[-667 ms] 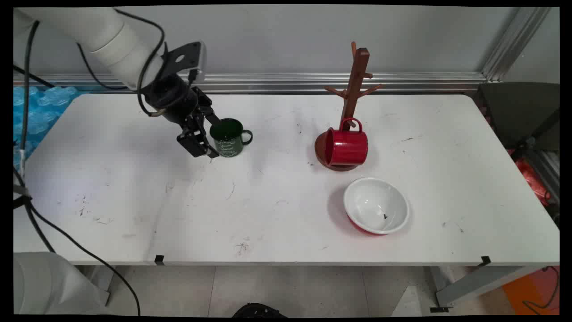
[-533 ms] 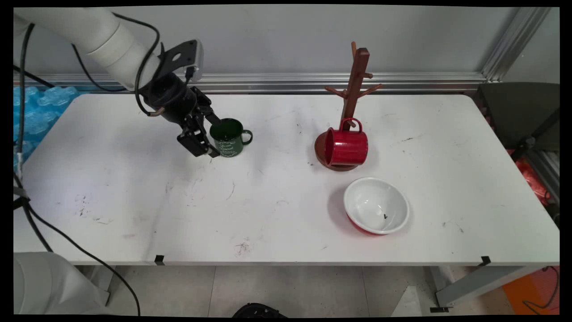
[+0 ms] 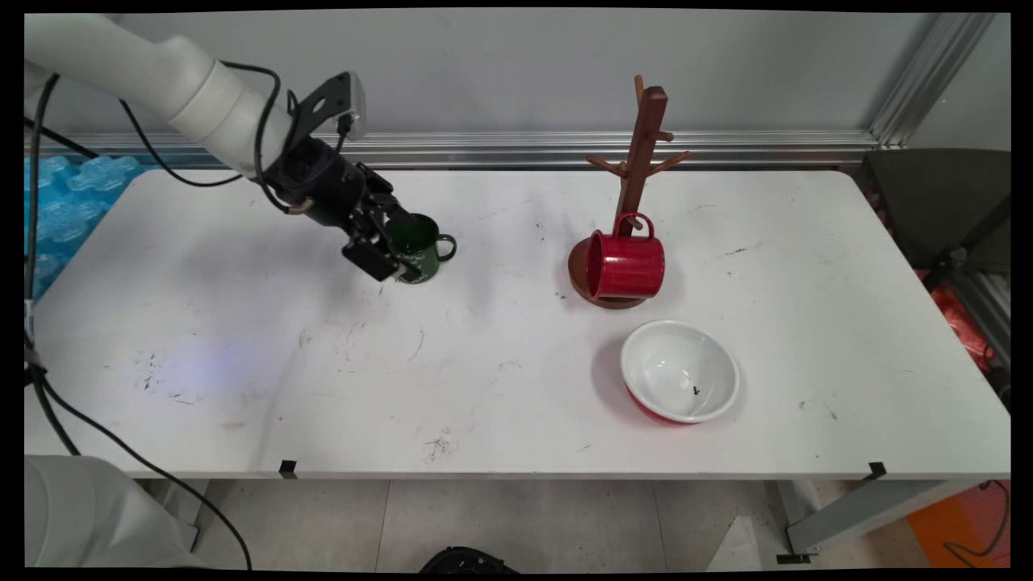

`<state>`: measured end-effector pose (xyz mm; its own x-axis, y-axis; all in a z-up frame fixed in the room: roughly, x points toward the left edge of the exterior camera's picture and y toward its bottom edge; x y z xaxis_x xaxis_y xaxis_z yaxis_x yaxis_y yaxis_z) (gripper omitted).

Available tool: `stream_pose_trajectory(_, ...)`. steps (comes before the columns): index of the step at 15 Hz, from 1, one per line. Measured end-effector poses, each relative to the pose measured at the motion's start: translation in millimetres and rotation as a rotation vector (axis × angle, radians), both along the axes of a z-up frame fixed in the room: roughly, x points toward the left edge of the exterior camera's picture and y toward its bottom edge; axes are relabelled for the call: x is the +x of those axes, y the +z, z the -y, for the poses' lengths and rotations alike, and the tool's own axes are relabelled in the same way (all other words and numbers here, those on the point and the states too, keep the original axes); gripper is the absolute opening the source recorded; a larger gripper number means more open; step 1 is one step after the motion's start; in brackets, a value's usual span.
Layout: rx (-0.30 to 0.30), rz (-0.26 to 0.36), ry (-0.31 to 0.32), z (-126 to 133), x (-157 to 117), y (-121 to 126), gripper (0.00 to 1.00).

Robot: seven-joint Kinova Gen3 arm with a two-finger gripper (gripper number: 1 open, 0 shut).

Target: Pick up the red mug from the rack

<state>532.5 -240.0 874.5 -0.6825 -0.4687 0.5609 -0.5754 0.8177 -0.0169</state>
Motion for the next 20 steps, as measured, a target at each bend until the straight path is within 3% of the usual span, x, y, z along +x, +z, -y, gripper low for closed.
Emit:
stream_pose_trajectory(9, -0.012, -0.135, 0.041, 21, -24, -41, 1.00)
stream_pose_trajectory(20, -0.037, -0.305, 0.047, 56, -87, -86, 1.00)
